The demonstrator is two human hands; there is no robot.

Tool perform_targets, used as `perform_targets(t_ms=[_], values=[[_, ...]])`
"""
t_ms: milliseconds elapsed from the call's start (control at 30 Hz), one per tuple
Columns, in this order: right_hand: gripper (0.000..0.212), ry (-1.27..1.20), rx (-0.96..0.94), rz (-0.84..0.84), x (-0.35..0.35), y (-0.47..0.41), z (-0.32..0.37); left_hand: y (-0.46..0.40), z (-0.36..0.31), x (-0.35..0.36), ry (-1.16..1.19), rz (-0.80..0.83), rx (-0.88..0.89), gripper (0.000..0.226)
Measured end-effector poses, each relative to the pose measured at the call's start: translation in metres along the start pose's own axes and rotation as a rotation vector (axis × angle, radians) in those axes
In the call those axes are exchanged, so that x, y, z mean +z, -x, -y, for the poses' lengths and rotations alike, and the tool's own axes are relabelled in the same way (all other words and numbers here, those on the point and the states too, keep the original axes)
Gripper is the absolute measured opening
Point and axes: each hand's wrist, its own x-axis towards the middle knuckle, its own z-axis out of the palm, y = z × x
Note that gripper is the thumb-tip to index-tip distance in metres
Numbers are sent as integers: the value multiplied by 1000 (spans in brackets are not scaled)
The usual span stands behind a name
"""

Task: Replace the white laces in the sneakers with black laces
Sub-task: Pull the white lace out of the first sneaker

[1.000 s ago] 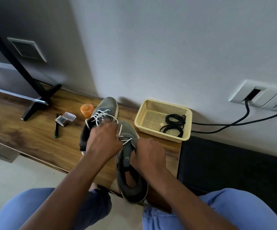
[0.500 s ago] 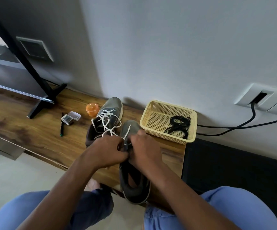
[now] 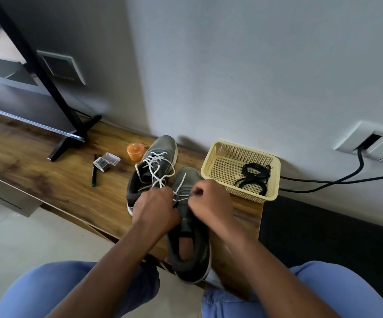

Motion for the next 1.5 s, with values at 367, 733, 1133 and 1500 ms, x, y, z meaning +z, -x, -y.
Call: perform_targets(t_ms=[367,733,1133,1500], values=[[32,266,-253,8,-5,6,0,-5,2,3,32,1,17,23],[24,-249,109,-311,-7,-5,-12,-6,5,1,-37,-6,-17,24],[21,392,-297,-116,12,10,-5,-4,2,1,6,-11,-14,29],[15,-177,179,-327,-17,-8,-13,-4,3,-6,31,39,-82,34]])
